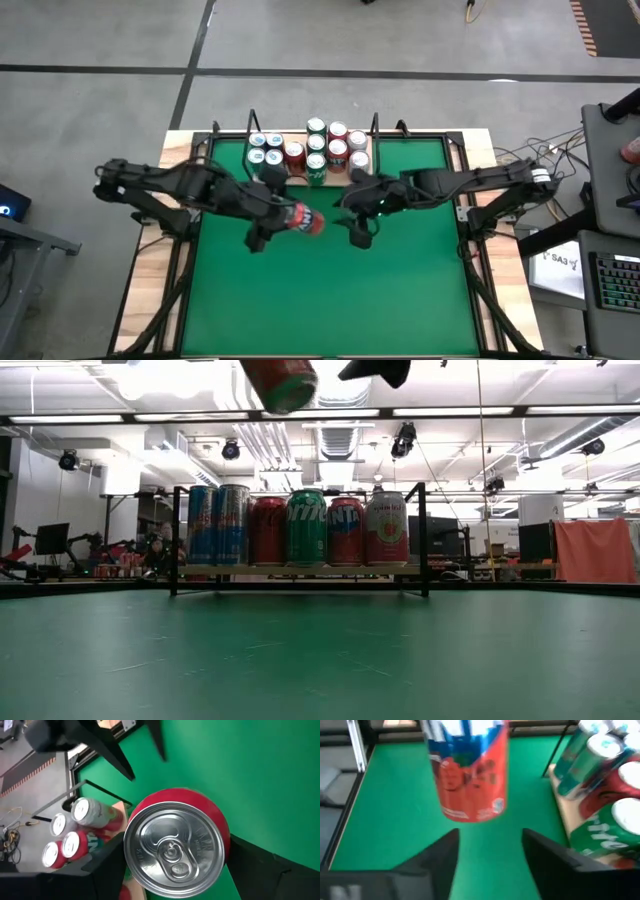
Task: Pick and place cans onto a shelf
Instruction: Put the orange soda can on the shelf aligned with the other orange soda can
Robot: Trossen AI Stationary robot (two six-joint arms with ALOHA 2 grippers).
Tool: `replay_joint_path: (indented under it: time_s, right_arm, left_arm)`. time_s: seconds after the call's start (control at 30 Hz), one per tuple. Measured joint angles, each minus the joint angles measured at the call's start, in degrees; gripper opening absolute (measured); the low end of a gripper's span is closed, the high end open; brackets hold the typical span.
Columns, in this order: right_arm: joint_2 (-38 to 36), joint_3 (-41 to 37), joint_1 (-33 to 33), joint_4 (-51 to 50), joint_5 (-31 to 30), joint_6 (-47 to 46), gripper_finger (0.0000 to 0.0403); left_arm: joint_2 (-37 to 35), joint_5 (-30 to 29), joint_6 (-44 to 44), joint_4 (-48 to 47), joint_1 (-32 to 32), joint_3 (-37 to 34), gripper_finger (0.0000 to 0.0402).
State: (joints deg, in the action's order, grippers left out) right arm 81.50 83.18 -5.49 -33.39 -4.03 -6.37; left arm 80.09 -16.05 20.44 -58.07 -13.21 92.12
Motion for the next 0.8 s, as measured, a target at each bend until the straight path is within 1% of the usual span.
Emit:
replay_joint_path:
  time_s: [0.17, 0.27, 0.33, 0.43, 0.67, 0.8]
  right_arm:
    - [3.07, 0.00, -1.28, 1.13, -0.02, 0.24, 0.0290]
    - [4.11, 0.00, -1.53, 2.62, 0.00, 0.46, 0.0338]
    - [4.80, 0.00, -1.53, 2.89, -0.02, 1.02, 0.0360]
    - [5.40, -0.02, -1.51, 3.42, -0.02, 2.28, 0.0370]
    - [6.81, 0.00, -2.06, 8.51, 0.19, 7.30, 0.0372]
    - [7.87, 0.00, -2.12, 10.73, 0.46, 8.35, 0.0372]
  left_arm:
    - [3.77, -0.11, 0.00, 0.57, 0.00, -0.02, 0.0277]
    - [5.56, -0.13, -0.05, 1.82, 0.00, -0.02, 0.0277]
    - [6.59, -0.11, -0.17, 2.00, 0.00, -0.02, 0.0277]
    - [7.59, -0.11, -0.21, 3.07, 0.00, -0.02, 0.0277]
    - [8.03, -1.38, -0.19, 5.23, 0.02, -0.02, 0.0277]
    - [8.00, -1.44, -0.09, 6.25, 0.00, -0.02, 0.0277]
